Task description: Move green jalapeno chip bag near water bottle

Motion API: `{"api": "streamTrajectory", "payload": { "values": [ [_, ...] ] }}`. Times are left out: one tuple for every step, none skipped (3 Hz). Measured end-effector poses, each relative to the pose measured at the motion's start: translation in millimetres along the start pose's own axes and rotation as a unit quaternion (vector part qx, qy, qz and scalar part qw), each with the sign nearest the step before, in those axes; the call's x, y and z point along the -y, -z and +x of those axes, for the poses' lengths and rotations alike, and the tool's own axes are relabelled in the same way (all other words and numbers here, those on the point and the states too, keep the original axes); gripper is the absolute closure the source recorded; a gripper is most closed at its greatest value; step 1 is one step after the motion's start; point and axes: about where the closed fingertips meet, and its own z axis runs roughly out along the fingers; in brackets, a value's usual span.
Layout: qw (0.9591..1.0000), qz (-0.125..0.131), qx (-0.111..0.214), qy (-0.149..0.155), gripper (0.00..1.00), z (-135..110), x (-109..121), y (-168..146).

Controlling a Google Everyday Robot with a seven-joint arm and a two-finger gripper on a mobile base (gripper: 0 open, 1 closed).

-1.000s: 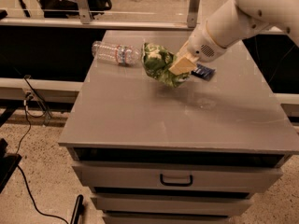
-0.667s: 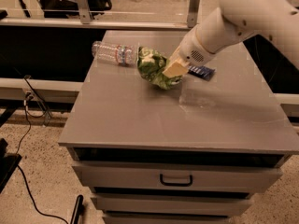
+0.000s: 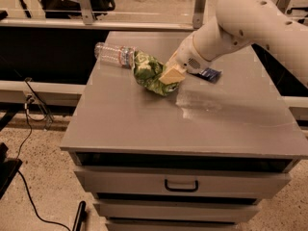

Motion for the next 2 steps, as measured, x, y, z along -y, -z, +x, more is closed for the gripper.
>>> {"api": "streamTrajectory", "payload": {
  "values": [
    [1.0000, -0.001, 0.009, 0.000, 0.15, -4.3, -1.5, -3.8],
    [0.9999, -0.004, 0.014, -0.002, 0.00, -8.5, -2.7, -5.7]
  ]
}}
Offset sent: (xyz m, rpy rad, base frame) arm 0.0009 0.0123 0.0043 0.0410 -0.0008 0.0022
